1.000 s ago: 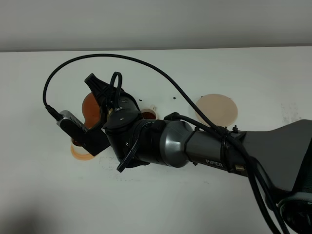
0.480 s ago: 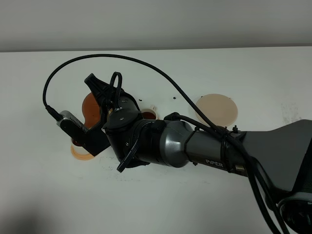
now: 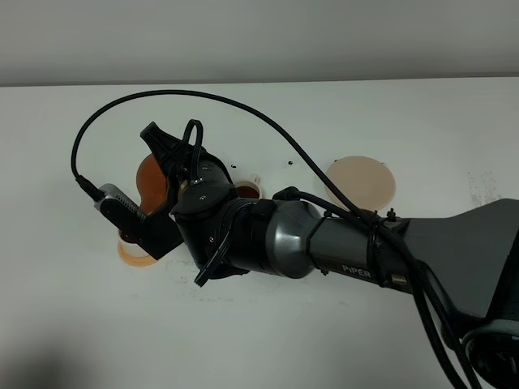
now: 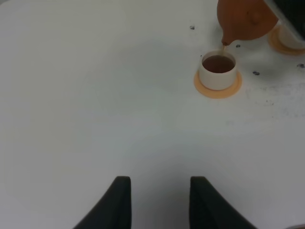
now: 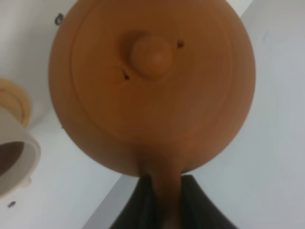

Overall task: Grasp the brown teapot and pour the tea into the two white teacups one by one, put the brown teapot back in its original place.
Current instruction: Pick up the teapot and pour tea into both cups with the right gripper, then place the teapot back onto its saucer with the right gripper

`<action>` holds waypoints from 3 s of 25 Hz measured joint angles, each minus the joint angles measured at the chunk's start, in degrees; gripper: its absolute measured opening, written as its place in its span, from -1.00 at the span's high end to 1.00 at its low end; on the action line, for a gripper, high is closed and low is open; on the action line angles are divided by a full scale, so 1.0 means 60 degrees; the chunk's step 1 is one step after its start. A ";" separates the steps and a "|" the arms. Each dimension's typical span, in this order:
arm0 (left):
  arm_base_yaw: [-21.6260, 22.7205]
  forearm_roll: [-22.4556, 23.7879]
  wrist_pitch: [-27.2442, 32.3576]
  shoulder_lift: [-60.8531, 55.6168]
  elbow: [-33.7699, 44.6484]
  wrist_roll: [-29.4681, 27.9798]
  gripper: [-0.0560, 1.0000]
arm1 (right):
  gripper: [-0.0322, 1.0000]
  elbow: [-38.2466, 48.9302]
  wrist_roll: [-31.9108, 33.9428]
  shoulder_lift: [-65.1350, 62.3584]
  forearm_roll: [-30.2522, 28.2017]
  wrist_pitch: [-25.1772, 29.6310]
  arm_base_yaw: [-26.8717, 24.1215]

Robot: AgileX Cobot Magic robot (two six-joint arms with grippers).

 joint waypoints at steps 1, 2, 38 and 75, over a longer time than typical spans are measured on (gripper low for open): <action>0.0000 0.0000 0.0000 0.0000 0.0000 0.0000 0.31 | 0.77 0.0000 0.0000 0.0000 0.0000 0.0000 0.0000; 0.0000 0.0000 0.0000 0.0000 0.0000 0.0000 0.31 | 0.77 0.0000 0.0000 0.0000 0.0000 0.0000 0.0000; 0.0000 0.0000 -0.0009 0.0000 0.0000 -0.0009 0.31 | 0.77 -0.0039 0.0102 -0.0877 0.3480 0.0286 0.0000; 0.0000 0.0000 -0.0009 0.0000 0.0000 0.0000 0.31 | 0.77 0.2436 0.3324 -0.1613 1.0730 -0.1992 0.0242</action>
